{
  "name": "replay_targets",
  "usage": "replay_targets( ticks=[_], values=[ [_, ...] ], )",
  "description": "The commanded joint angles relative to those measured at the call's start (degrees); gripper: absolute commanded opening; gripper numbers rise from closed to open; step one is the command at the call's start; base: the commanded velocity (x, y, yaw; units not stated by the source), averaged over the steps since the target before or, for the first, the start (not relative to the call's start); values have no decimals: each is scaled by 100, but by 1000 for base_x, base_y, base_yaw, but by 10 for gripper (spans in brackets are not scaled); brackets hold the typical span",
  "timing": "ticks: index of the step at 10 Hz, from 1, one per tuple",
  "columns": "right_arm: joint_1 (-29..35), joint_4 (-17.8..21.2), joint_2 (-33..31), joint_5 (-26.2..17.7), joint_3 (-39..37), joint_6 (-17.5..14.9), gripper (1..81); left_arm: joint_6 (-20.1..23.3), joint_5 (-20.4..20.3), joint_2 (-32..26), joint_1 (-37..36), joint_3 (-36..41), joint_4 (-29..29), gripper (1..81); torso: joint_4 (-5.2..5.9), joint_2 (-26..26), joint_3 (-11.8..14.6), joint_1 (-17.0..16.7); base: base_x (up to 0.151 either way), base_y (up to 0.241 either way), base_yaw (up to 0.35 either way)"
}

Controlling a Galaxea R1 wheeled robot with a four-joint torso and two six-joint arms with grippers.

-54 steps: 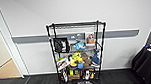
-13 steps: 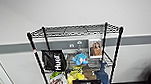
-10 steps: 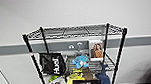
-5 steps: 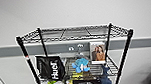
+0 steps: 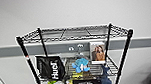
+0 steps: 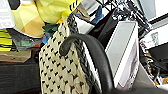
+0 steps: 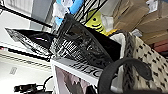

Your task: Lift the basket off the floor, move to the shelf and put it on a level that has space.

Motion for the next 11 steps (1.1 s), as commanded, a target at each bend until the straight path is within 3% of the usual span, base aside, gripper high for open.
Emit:
replay_targets(
  ticks=[1,5,11],
  values=[
    [828,-13,-470,58,831,-23,10,0,-76,-471,-719,654,-66,10,0,0,0,0,0,0,0],
    [1153,22,-832,181,1527,21,10,-9,-157,-1079,-1034,1465,-48,10,0,-2,0,0,0,0,0],
    [1891,40,-1280,128,2081,477,10,-209,-140,-1781,-1913,2404,-136,10,0,-2,0,-2,0,0,0]
  ],
)
